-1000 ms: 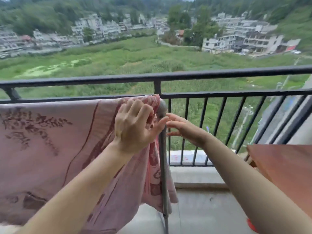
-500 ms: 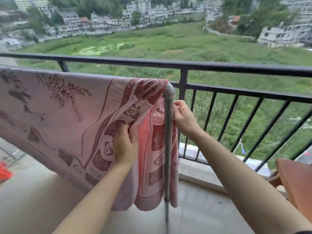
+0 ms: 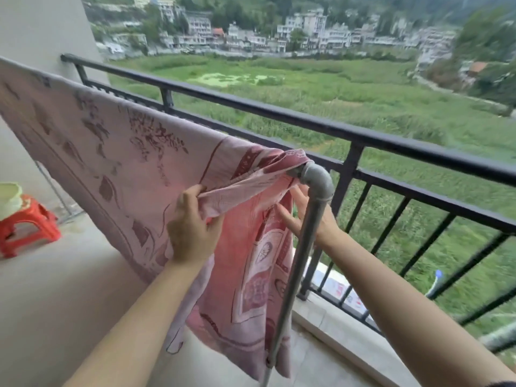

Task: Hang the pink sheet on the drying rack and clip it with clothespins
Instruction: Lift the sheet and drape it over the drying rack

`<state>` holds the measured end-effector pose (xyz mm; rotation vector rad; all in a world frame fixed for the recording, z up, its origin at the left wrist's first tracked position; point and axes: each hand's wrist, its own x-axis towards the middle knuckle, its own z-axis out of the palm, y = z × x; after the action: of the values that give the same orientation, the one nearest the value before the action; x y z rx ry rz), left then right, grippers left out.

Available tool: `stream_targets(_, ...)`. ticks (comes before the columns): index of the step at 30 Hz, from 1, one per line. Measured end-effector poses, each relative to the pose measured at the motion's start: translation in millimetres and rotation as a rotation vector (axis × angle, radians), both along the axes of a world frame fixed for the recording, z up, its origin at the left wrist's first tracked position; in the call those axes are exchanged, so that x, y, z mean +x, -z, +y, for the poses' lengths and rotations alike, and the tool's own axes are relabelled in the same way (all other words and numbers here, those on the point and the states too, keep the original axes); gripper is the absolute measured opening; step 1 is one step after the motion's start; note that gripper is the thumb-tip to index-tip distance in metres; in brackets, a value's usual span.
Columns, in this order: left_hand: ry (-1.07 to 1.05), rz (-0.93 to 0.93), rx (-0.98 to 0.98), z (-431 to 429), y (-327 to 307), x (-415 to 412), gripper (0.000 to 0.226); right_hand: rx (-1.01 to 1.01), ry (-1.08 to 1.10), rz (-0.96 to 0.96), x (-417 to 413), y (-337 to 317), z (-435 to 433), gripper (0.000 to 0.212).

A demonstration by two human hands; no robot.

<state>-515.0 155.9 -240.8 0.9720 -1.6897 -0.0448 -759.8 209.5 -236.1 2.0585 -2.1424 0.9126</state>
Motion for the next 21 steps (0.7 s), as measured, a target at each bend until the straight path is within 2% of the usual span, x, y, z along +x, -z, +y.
stream_targets(2, -0.038, 0.039, -0.021, -2, -7, 8, 0.029, 0.05, -0.025, -0.027, 5, 5, -22, 0.07)
stream_targets(4, -0.094, 0.056, -0.051, -1, -16, 15, 0.022, 0.114, -0.042, -0.053, 2, 11, -42, 0.048)
stream_targets(7, -0.132, 0.101, -0.083, 6, -27, 23, 0.023, 0.099, -0.011, -0.247, -16, 11, -55, 0.015)
stream_targets(9, -0.183, 0.178, -0.071, 19, -31, 24, 0.029, -0.034, 0.006, -0.299, -33, 9, -56, 0.014)
stream_targets(11, -0.282, 0.172, -0.093, 39, -33, 18, 0.033, -0.098, 0.031, -0.326, -48, 4, -57, 0.014)
stream_targets(14, -0.385, 0.089, -0.16, 73, -36, -1, 0.04, -0.145, -0.006, -0.621, -63, -11, -60, 0.018)
stream_targets(16, -0.41, 0.099, -0.161, 92, -39, -18, 0.045, -0.2, -0.091, -0.741, -73, -21, -55, 0.016)
stream_targets(18, -0.428, 0.156, -0.132, 105, -44, -34, 0.043, -0.279, -0.217, -0.737, -82, -29, -46, 0.014)
stream_targets(21, -0.47, 0.229, -0.061, 121, -49, -51, 0.022, -0.265, -0.441, -0.54, -91, -37, -31, 0.039)
